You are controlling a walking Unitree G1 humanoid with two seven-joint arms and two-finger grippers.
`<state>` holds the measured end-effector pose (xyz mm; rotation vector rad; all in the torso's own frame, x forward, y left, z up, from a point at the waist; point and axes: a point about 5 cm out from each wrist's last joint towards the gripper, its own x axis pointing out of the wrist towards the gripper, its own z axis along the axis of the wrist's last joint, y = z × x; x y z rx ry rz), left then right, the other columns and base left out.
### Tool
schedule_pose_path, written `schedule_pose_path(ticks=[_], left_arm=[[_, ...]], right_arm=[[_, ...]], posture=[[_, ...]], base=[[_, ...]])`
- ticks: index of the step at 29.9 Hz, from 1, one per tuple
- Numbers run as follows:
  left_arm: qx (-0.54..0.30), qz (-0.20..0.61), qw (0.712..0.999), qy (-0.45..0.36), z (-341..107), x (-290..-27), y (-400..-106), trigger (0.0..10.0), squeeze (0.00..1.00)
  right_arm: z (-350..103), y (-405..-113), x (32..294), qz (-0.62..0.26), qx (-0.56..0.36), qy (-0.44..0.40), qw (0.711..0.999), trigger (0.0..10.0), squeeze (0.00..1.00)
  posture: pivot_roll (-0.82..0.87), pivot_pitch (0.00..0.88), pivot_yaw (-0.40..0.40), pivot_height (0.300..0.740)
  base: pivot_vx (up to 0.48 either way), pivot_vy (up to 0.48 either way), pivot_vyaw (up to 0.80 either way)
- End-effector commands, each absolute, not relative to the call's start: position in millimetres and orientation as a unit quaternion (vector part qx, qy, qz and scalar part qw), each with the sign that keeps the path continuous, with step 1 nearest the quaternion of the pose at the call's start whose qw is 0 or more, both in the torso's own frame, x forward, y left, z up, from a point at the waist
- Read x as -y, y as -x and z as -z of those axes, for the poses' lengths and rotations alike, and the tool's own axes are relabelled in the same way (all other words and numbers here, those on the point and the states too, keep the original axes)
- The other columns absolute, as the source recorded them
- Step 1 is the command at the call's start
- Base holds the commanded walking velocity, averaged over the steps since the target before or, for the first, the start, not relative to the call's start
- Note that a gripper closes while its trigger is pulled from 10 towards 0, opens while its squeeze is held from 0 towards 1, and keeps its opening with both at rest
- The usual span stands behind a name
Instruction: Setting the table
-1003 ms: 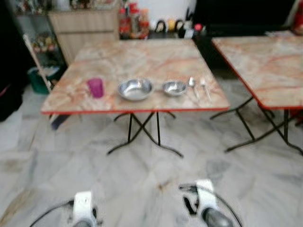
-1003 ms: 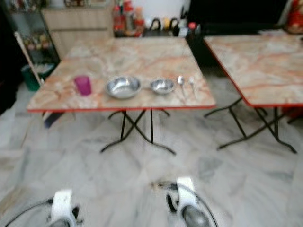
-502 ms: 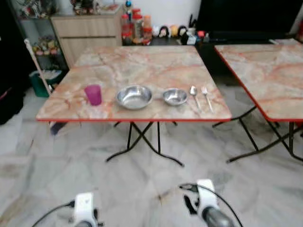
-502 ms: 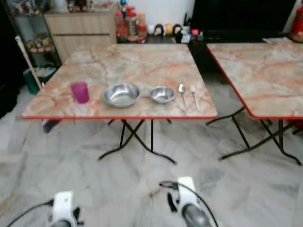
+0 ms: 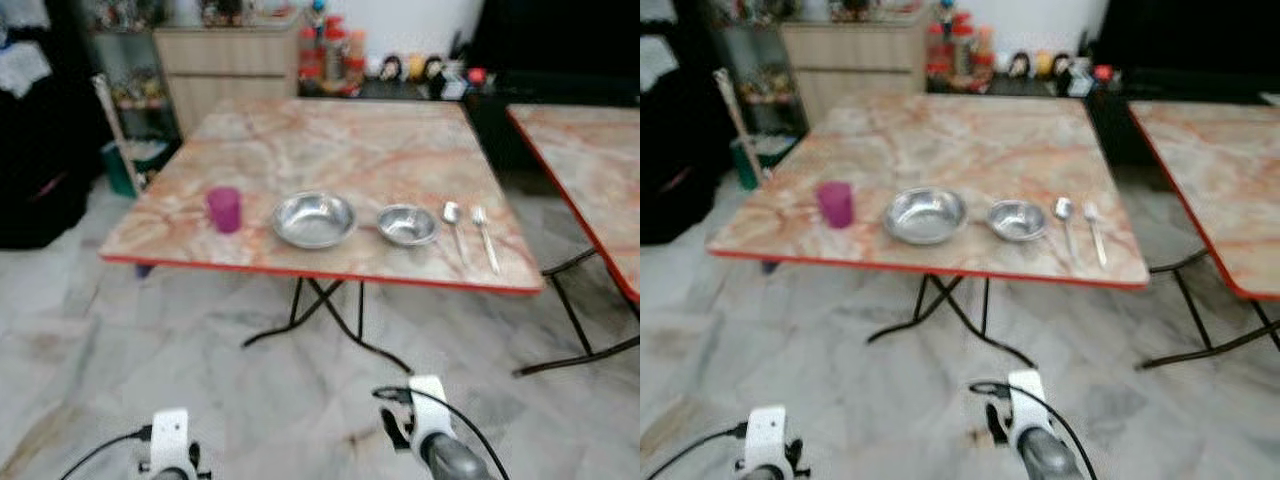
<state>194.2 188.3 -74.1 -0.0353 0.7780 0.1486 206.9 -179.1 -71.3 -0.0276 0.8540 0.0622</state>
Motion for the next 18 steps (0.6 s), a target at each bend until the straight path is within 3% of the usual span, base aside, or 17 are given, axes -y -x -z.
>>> schedule_pose_path(ticks=[1,18], left_arm=[[-0.379,-0.091,0.921,0.007,72.4,-204.5,-192.9,10.0,0.0],[-0.37,-0.087,0.925,0.003,69.6,-206.0,-196.9,10.0,0.0]], right_arm=[[66.6,-217.2,164.9,-0.044,-0.4,0.002,0.915,10.0,0.0],[67.5,-216.0,162.9,-0.043,-0.403,-0.001,0.914,10.0,0.0]], posture=[[0.04,0.0,-0.026,0.74],[0.04,0.0,-0.022,0.74]], base=[[0.337,0.0,0.0],[0.338,0.0,0.0]])
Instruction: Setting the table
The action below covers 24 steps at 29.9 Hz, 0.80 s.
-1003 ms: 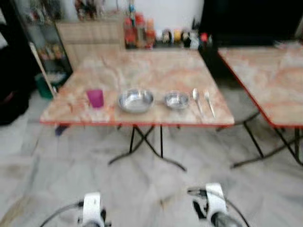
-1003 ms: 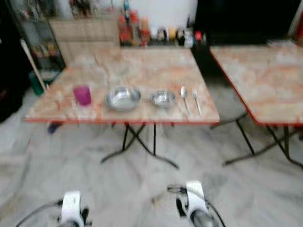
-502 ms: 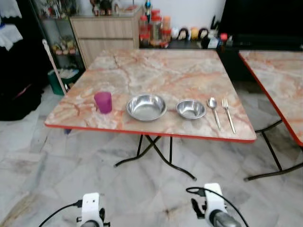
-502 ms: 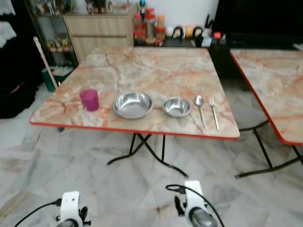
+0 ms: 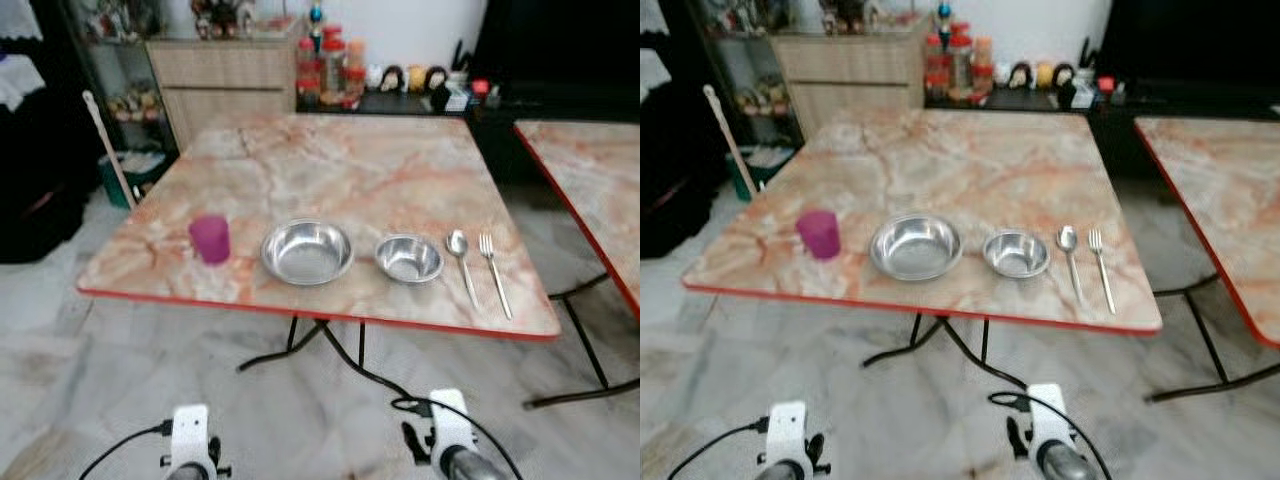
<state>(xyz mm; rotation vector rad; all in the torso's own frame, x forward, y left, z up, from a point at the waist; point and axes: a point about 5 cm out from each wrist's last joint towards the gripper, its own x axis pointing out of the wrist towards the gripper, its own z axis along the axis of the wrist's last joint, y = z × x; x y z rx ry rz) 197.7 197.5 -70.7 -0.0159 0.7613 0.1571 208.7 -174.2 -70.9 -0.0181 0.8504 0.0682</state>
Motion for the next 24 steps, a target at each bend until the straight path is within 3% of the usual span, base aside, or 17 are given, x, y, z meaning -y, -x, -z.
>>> schedule_pose_path(ticks=[1,17,20,24], left_arm=[[-0.37,-0.086,0.925,0.003,70,-206,-197,10.0,0.0],[-0.308,-0.11,0.945,-0.02,57,-218,-207,10.0,0.0],[-0.185,-0.153,0.97,-0.029,27,-238,-216,10.0,0.0],[-0.1,-0.194,0.974,-0.051,-1,-250,-212,10.0,0.0]], right_arm=[[68,-216,163,-0.042,-0.404,-0.001,0.914,10.0,0.0],[70,-213,162,-0.04,-0.409,-0.002,0.912,10.0,0.0],[71,-210,163,-0.04,-0.412,0.001,0.91,10.0,0.0],[71,-210,162,-0.042,-0.414,0.003,0.909,10.0,0.0]], posture=[[0.04,0.0,-0.022,0.74],[0.05,0.0,-0.017,0.74],[0.08,0.0,-0.019,0.74],[0.09,0.0,-0.022,0.74]], base=[[0.0,0.0,0.0],[0.0,0.0,0.0],[0.0,0.0,0.0],[0.0,0.0,0.0]])
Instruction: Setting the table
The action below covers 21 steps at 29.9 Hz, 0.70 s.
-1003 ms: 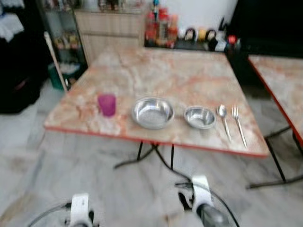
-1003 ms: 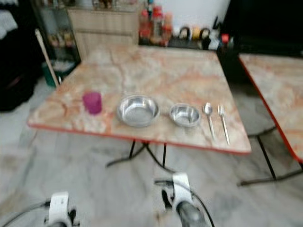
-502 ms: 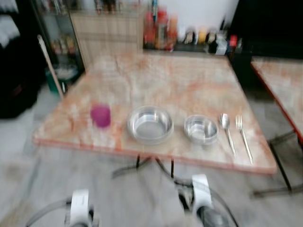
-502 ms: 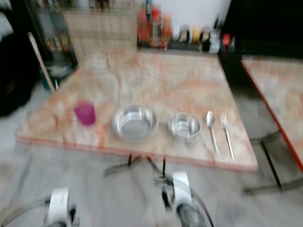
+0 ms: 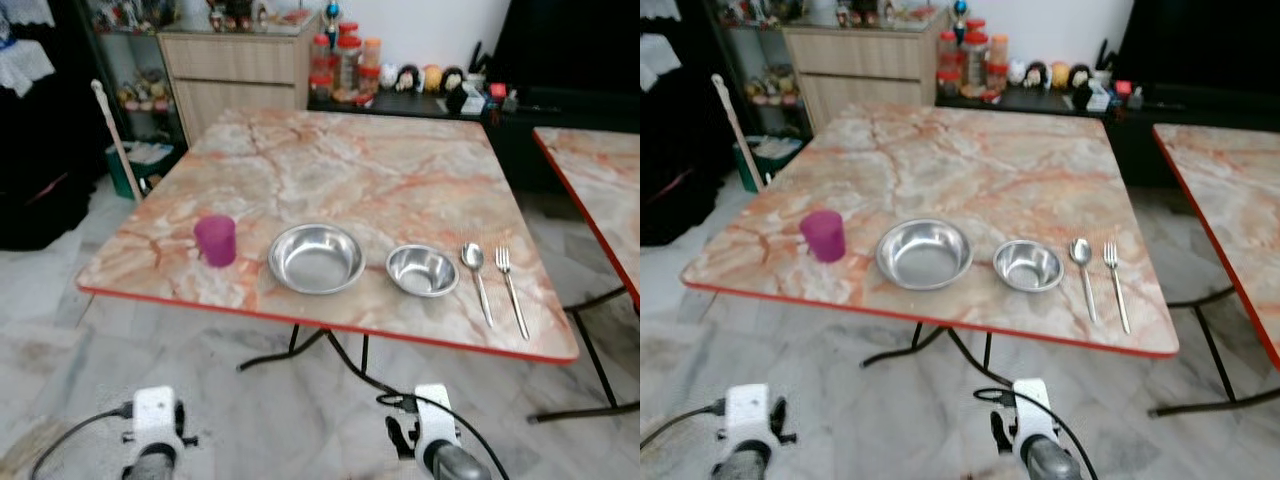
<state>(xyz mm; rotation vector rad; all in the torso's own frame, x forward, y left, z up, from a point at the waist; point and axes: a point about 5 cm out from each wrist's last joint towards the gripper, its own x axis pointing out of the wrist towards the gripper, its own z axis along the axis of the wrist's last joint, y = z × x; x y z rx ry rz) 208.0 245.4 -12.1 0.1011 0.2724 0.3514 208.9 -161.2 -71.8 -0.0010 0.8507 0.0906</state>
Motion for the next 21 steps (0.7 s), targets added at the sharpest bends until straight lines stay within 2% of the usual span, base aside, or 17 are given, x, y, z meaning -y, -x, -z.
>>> schedule_pose_path(ticks=[1,6,10,11,13,14,18,21], left_arm=[[-0.084,-0.205,0.973,-0.062,-8,-252,-210,10.0,0.0],[0.012,-0.269,0.96,-0.077,-60,-262,-218,10.0,0.0],[0.071,-0.212,0.972,-0.07,-95,-245,-247,10.0,0.0],[0.086,-0.183,0.977,-0.069,-107,-236,-256,10.0,0.15],[0.093,-0.167,0.979,-0.068,-113,-230,-261,10.0,0.15],[0.092,-0.118,0.987,-0.059,-124,-213,-272,10.0,1.0],[0.089,-0.025,0.995,-0.03,-133,-178,-290,10.0,1.0],[0.078,0.013,0.997,-0.014,-132,-163,-297,10.0,1.0]], right_arm=[[71,-210,162,-0.044,-0.414,0.004,0.909,10.0,0.0],[70,-212,160,-0.05,-0.413,0.006,0.909,10.0,0.0],[71,-212,158,-0.056,-0.415,0.01,0.908,10.0,0.0],[71,-212,157,-0.057,-0.415,0.01,0.908,10.0,0.0],[71,-212,157,-0.058,-0.415,0.01,0.908,10.0,0.0],[70,-212,157,-0.058,-0.414,0.009,0.908,10.0,0.0],[70,-213,158,-0.049,-0.412,0.004,0.91,10.0,0.0],[70,-212,159,-0.045,-0.413,0.003,0.91,10.0,0.0]], posture=[[0.1,0.0,-0.024,0.74],[0.12,0.0,-0.038,0.74],[0.12,0.0,-0.043,0.74],[0.11,0.0,-0.04,0.74],[0.11,0.0,-0.04,0.74],[0.1,0.0,-0.033,0.74],[0.08,0.0,-0.018,0.74],[0.07,0.0,-0.014,0.74]], base=[[0.0,0.0,0.0],[0.0,0.0,0.0],[0.0,0.0,0.0],[0.0,0.0,0.0],[0.0,0.0,0.0],[0.0,0.0,0.0],[0.0,0.0,0.0],[0.0,0.0,0.0]])
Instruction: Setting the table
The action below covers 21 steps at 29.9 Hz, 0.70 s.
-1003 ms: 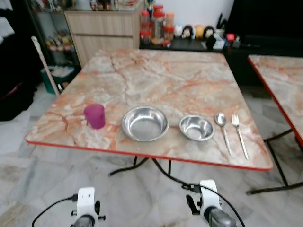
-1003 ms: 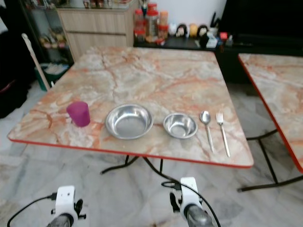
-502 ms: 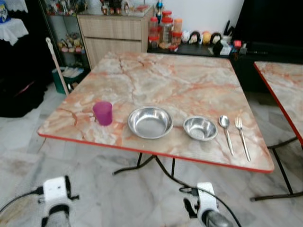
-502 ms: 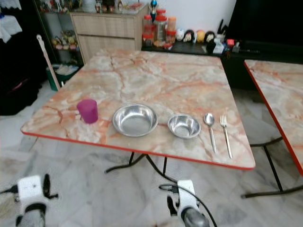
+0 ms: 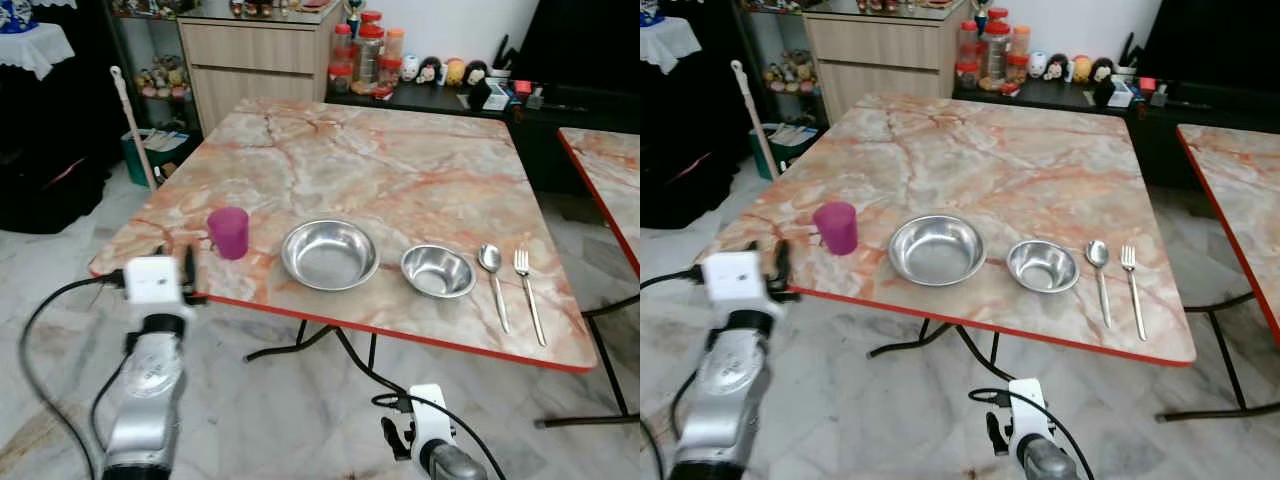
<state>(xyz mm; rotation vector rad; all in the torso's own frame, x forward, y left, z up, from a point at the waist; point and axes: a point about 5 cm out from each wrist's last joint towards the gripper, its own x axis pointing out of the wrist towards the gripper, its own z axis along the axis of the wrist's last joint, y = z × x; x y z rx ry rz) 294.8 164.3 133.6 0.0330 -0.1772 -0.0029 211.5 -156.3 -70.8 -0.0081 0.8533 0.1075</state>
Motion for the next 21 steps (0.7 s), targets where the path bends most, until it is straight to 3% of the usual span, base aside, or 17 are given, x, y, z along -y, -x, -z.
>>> schedule_pose_path(ticks=[1,9,10,21], left_arm=[[0.07,0.033,0.997,-0.009,-133,-155,-299,10.0,1.0],[0.045,0.076,0.996,0.034,-136,-134,-312,10.0,1.0],[0.035,0.081,0.996,0.023,-134,-129,-317,10.0,0.0],[0.014,0.067,0.994,0.084,-132,-117,-336,10.0,0.0]], right_arm=[[71,-211,160,-0.041,-0.414,0.001,0.909,10.0,0.0],[72,-209,161,-0.038,-0.417,0.001,0.908,10.0,0.0],[72,-209,161,-0.037,-0.417,0.0,0.908,10.0,0.0],[70,-213,161,-0.034,-0.413,-0.002,0.91,10.0,0.0]], posture=[[0.07,0.0,-0.008,0.74],[0.07,0.0,-0.01,0.74],[0.07,0.0,-0.012,0.74],[0.06,0.0,-0.01,0.74]], base=[[0.0,0.0,0.0],[0.0,0.0,0.0],[0.0,0.0,0.0],[0.0,0.0,0.0]])
